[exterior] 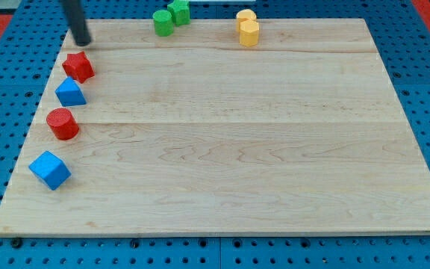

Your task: Move red star to red circle

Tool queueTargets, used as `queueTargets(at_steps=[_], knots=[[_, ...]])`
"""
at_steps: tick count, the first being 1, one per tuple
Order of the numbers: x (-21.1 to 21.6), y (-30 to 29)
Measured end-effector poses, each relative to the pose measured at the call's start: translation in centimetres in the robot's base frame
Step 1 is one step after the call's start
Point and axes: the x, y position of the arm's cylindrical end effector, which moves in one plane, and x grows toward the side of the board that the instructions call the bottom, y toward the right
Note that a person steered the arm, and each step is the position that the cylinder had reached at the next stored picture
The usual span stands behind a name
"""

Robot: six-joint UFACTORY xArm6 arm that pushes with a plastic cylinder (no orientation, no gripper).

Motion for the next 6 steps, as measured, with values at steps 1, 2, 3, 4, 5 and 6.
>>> queueTargets(at_steps=[1,2,3,4,5,6], knots=[[4.6,2.0],[9.4,10.0],[11.9,14.8],[9.3,17.1],[5.4,14.6],[8.3,11.3]])
